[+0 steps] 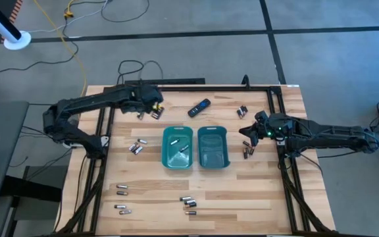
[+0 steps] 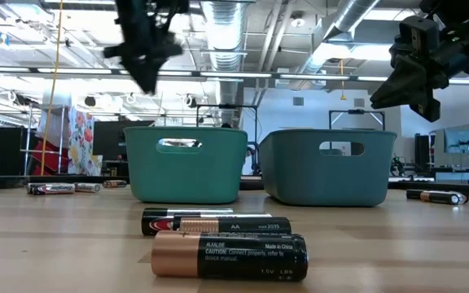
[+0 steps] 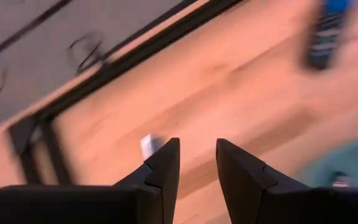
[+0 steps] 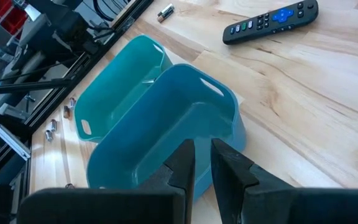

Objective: Sort batteries
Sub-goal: Put the silver and black battery into the green bin

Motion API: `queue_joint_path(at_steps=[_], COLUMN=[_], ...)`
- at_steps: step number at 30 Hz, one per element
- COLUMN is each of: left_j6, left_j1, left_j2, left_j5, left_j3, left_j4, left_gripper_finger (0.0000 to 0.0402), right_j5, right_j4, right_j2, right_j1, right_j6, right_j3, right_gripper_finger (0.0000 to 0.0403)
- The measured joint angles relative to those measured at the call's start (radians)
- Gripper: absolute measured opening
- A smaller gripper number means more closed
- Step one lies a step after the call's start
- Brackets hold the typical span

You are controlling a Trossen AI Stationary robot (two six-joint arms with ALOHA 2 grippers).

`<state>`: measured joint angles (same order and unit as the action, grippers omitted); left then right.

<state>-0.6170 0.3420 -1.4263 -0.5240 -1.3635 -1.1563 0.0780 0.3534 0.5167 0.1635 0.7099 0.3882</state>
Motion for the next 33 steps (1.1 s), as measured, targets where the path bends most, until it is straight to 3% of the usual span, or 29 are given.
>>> queue_joint_path(at_steps=[5,10,14,23,33], left_j6=[-0.039,-0.007,-0.004,0.138,0.282], left_j1=[0.099,0.200,0.271,0.423,0.503], left_j2=[0.060,0.104,0.110,0.110,0.030], left_j5=[0.043,0.211,0.246,0.300,0.364], left_j3=[0.164,0.357,0.455,0.532,0.548], left_j4=[0.049,0.230,0.307,0.425,0.523], left_gripper_finger=[0.0097,0.0096,0.0096,0.0096,0.0096], right_j5=[0.000,0.000,0.000,0.001,0.001], right_j4=[0.000,0.000,0.000,0.000,0.000], right_j2=[0.000,0.000,0.000,0.000,0.000], right_j1=[0.000,0.000,0.000,0.000,0.001], right_j6=[0.024,0.043,0.057,0.071,0.087], right_j3=[0.000,0.000,0.000,0.000,0.000], right_gripper_finger=[0.0071,0.0071,0.0071,0.0071,0.0071])
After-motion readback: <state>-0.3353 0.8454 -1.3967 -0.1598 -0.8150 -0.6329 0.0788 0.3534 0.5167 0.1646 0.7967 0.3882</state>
